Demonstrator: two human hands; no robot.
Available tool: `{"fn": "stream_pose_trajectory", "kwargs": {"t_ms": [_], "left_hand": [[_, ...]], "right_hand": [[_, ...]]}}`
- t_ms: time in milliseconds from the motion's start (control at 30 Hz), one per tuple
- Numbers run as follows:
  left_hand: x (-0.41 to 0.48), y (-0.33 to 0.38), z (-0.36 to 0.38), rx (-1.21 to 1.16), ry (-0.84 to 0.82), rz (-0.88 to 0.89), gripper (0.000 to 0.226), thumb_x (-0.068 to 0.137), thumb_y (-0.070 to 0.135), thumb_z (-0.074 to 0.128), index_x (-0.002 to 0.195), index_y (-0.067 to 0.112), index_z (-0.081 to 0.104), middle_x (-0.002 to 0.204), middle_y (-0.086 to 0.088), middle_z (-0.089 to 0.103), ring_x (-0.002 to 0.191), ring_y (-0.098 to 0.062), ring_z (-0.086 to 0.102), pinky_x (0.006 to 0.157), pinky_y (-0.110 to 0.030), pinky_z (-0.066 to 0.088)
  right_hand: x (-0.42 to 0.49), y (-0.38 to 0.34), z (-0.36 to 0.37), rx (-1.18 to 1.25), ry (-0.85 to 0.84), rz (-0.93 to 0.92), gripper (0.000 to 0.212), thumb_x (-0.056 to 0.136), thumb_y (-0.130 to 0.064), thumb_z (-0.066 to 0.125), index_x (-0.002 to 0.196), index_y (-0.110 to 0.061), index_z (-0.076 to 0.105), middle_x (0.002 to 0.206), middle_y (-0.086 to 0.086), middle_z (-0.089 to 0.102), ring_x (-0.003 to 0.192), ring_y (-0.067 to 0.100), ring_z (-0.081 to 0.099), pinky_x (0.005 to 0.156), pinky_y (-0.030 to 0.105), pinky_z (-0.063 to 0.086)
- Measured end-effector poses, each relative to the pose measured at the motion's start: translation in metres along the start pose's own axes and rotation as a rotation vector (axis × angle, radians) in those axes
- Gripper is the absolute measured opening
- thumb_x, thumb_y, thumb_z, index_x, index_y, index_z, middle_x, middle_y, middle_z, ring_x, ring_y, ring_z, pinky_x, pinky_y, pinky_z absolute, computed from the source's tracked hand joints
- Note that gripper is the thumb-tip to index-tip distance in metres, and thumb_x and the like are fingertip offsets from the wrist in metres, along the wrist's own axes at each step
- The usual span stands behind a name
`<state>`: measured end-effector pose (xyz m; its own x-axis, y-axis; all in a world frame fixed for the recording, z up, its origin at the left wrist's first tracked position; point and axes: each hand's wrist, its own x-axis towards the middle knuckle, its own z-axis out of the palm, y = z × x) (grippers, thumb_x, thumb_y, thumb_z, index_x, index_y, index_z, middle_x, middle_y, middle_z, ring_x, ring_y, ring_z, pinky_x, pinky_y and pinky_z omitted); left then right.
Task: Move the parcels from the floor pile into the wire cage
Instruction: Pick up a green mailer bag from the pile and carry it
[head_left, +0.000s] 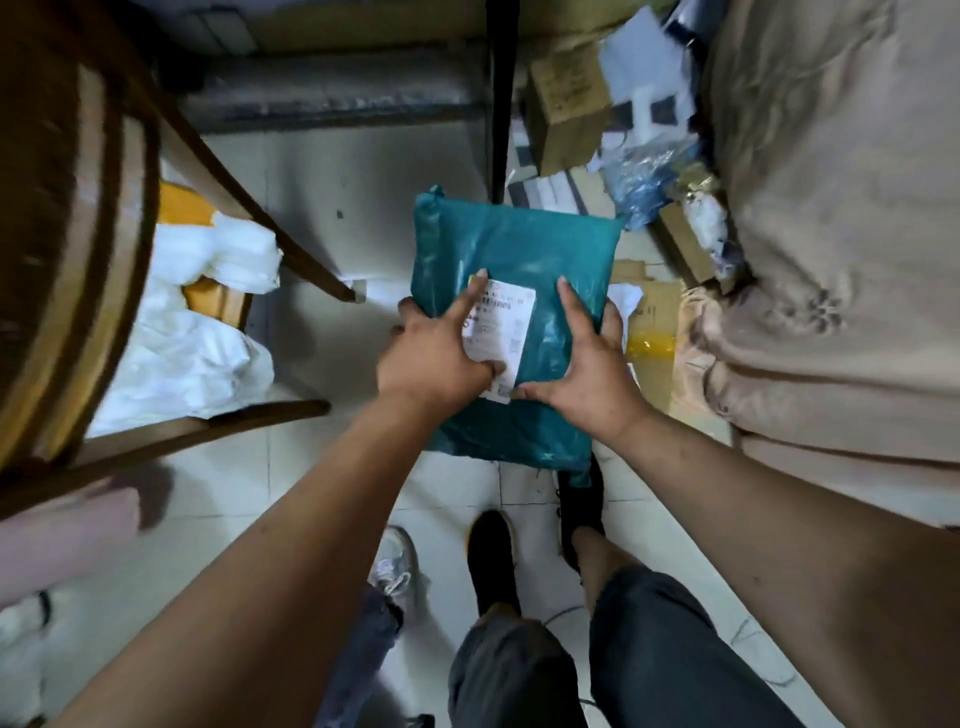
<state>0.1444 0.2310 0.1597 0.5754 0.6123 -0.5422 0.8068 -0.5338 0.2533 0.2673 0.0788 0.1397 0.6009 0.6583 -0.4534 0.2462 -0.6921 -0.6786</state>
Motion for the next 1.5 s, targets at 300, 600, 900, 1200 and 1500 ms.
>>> {"fn": "stream_pose_trajectory", "kwargs": {"t_ms": [300,600,900,1200,1500], "left_hand": [[-0.114,0.077,-0.080,0.095,-0.038,0.181,0.104,0.079,0.072,0.067,0.141,0.075,-0.017,0.134,-0.018,0.038,0.100,-0.042,0.066,0.082,-0.050,0.059],[-0.196,0.175,-0.100,0.193,-0.099,0.338,0.101,0.077,0.074,0.068,0.149,0.069,-0.002,0.137,-0.019,0.035,0.105,-0.044,0.064,0.091,-0.050,0.056],[-0.258,0.279,-0.048,0.321,-0.144,0.548,0.104,0.072,0.075,0.071,0.148,0.070,0.001,0.136,-0.019,0.037,0.109,-0.043,0.063,0.095,-0.050,0.055],[-0.335,0.385,0.041,0.465,-0.260,0.771,0.113,0.066,0.071,0.076,0.148,0.067,-0.001,0.141,-0.024,0.034,0.107,-0.047,0.063,0.094,-0.049,0.054],[-0.426,0.499,0.126,0.592,-0.386,1.037,0.108,0.073,0.062,0.080,0.156,0.058,0.011,0.131,-0.018,0.036,0.110,-0.048,0.060,0.098,-0.049,0.052]], "right_hand": [[-0.130,-0.049,-0.110,0.042,0.034,0.084,0.140,0.058,-0.040,0.098,0.162,-0.042,0.004,0.165,0.012,-0.014,0.156,0.029,0.006,0.120,0.025,0.007],[-0.247,-0.027,-0.187,0.111,0.225,0.158,0.140,0.057,-0.043,0.098,0.162,-0.038,0.006,0.163,0.009,-0.004,0.155,0.030,0.009,0.119,0.021,0.004],[-0.347,0.057,-0.226,0.226,0.400,0.302,0.144,0.054,-0.044,0.099,0.162,-0.039,0.004,0.164,0.010,-0.005,0.153,0.032,0.016,0.125,0.029,0.011],[-0.461,0.170,-0.248,0.348,0.585,0.430,0.146,0.054,-0.045,0.098,0.161,-0.043,0.000,0.162,0.001,-0.006,0.152,0.030,0.017,0.118,0.024,0.014],[-0.579,0.252,-0.264,0.457,0.785,0.647,0.134,0.065,-0.033,0.094,0.162,-0.038,0.000,0.162,0.016,-0.007,0.150,0.040,0.023,0.123,0.038,0.027]]}}
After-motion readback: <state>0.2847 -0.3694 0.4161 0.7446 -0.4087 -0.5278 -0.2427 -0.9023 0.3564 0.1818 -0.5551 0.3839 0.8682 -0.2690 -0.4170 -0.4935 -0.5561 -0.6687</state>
